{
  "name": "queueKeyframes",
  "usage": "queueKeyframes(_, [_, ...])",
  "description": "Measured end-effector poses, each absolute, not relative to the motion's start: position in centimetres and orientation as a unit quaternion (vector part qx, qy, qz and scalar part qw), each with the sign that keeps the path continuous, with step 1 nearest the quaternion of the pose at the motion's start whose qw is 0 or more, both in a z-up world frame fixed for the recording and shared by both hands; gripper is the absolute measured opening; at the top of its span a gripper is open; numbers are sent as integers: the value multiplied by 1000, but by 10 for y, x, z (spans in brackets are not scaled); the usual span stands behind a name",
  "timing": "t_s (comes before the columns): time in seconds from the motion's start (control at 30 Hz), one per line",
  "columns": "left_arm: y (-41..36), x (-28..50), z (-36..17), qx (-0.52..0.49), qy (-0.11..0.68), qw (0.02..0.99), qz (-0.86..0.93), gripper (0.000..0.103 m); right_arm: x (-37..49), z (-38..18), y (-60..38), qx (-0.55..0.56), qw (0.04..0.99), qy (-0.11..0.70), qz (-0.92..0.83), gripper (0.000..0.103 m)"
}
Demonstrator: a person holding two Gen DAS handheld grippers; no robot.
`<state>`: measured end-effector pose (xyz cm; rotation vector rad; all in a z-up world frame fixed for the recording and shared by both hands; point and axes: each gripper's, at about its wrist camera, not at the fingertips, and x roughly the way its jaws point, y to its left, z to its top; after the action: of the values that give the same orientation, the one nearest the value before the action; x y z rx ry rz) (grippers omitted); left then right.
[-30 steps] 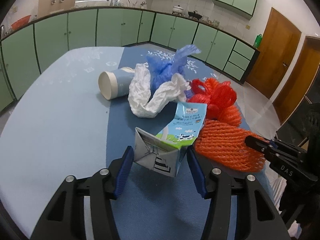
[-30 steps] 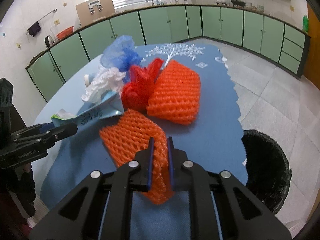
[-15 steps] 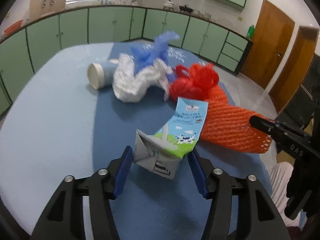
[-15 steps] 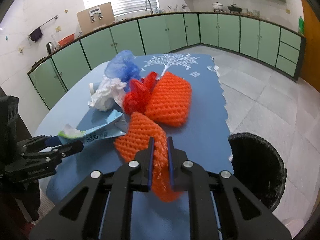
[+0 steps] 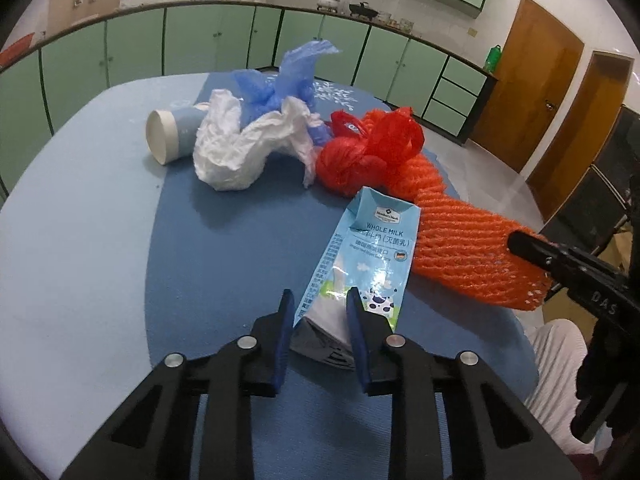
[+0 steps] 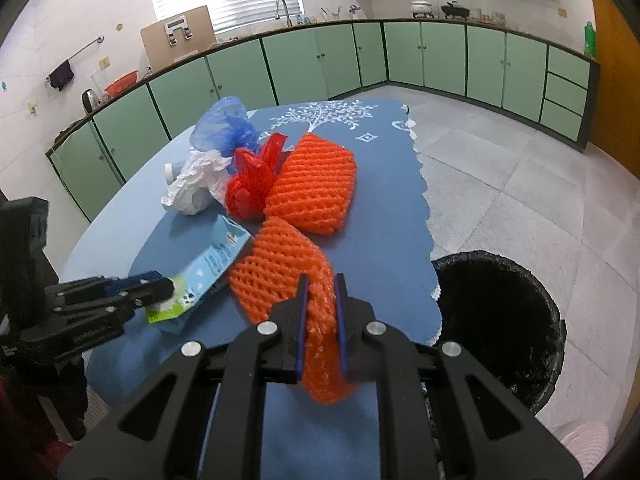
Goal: Collect trash
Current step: 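Carry the carton and foam net over the black bin and open both grippers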
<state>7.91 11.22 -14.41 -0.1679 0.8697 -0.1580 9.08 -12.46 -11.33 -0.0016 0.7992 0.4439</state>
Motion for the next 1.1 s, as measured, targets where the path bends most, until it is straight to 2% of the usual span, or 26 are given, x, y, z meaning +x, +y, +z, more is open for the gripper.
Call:
queueKeyframes(0.07, [112,81,-144,-86,426,898,-71,43,89,-113,-124,-2,897,386,215,11])
queueKeyframes(0.1, [111,81,-146,-90,429,896,-71,58,89,-112,-124,-2,897,386,215,11])
queueKeyframes(0.13, [111,81,-146,-91,428,896,-71,63,89,-112,-124,-2,898,385,215,11])
queueKeyframes(0.2, [109,81,-148,-86,430,895,-75,66,89,-112,-125,-2,898,384,214,11])
queueKeyframes(0.23, [107,82,-149,-85,433,894,-80,73,89,-112,-126,-1,899,384,213,11])
queueKeyframes(0.3, [103,83,-152,-79,438,891,-85,77,90,-112,-128,0,899,385,209,11])
queueKeyframes(0.4, [95,82,-155,-51,435,896,-79,77,92,-113,-131,2,899,388,204,11])
queueKeyframes(0.5, [88,82,-154,-23,425,902,-72,60,92,-113,-130,2,898,389,204,11])
queueKeyframes(0.73, [86,73,-143,-21,410,909,-68,53,89,-109,-129,-3,901,381,206,11])
queueKeyframes(1.07, [71,64,-104,-13,380,920,-96,50,83,-84,-145,4,915,350,202,11])
queueKeyframes(1.1, [68,64,-101,-10,376,921,-100,46,82,-81,-149,6,916,347,200,11])
